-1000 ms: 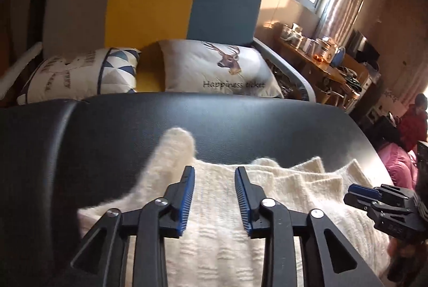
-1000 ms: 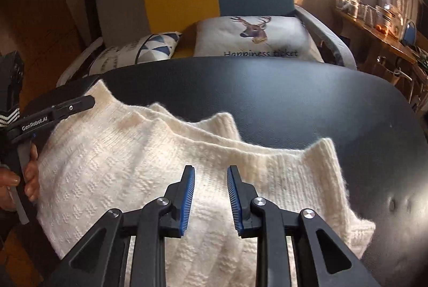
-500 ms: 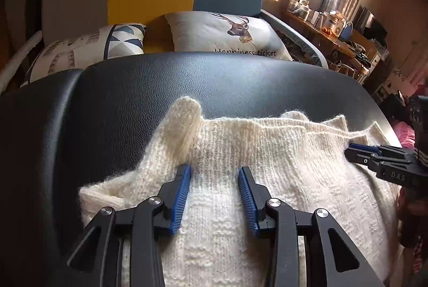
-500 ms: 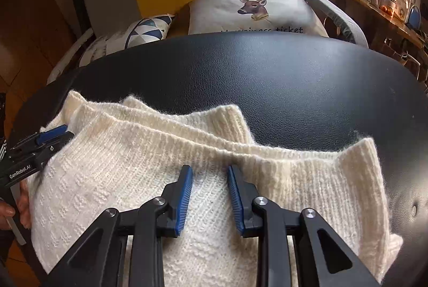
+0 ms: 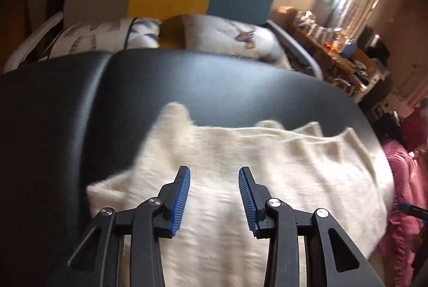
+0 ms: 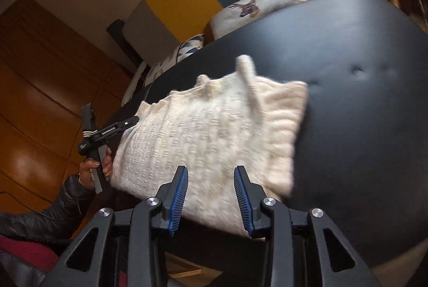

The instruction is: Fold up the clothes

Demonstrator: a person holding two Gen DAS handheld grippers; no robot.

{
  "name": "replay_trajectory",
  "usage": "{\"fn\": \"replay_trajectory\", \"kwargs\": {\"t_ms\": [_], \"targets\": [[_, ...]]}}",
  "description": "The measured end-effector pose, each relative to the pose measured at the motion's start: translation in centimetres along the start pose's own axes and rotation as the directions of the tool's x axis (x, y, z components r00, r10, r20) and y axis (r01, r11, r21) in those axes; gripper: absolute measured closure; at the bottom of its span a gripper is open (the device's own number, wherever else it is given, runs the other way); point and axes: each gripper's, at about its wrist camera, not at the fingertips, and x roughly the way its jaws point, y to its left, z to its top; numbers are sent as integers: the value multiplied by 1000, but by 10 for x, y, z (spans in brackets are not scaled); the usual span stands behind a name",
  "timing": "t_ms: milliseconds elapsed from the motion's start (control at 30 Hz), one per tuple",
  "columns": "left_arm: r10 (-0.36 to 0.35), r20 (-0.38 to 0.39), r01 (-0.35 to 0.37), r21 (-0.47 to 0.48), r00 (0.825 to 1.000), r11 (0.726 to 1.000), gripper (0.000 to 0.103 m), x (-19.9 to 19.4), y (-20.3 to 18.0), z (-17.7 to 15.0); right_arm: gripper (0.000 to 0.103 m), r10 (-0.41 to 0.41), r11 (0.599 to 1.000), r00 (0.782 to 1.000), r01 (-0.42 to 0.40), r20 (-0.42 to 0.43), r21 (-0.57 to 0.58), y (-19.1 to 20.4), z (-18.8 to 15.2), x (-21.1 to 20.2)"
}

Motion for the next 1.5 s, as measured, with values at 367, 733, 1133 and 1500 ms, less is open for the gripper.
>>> {"fn": "replay_trajectory", "kwargs": {"t_ms": [367, 733, 1133, 1500], "targets": [[-264, -189, 301, 201, 946, 932, 59, 33, -183, -34, 62, 292, 948, 956, -288, -15, 134, -73, -8, 27], [-249, -260, 329, 335, 933, 883, 59, 73, -233, -14, 60, 538, 838, 776, -535, -329, 110, -59, 14, 78], [-214, -370, 383, 481, 904, 789, 57, 104, -256, -19, 67, 270, 881, 543, -473, -795, -24, -13, -18, 123], [-307, -313, 421, 421, 899, 803, 52, 87, -245, -13, 67, 158, 958, 790, -268, -593, -101, -23, 7, 88]]}}
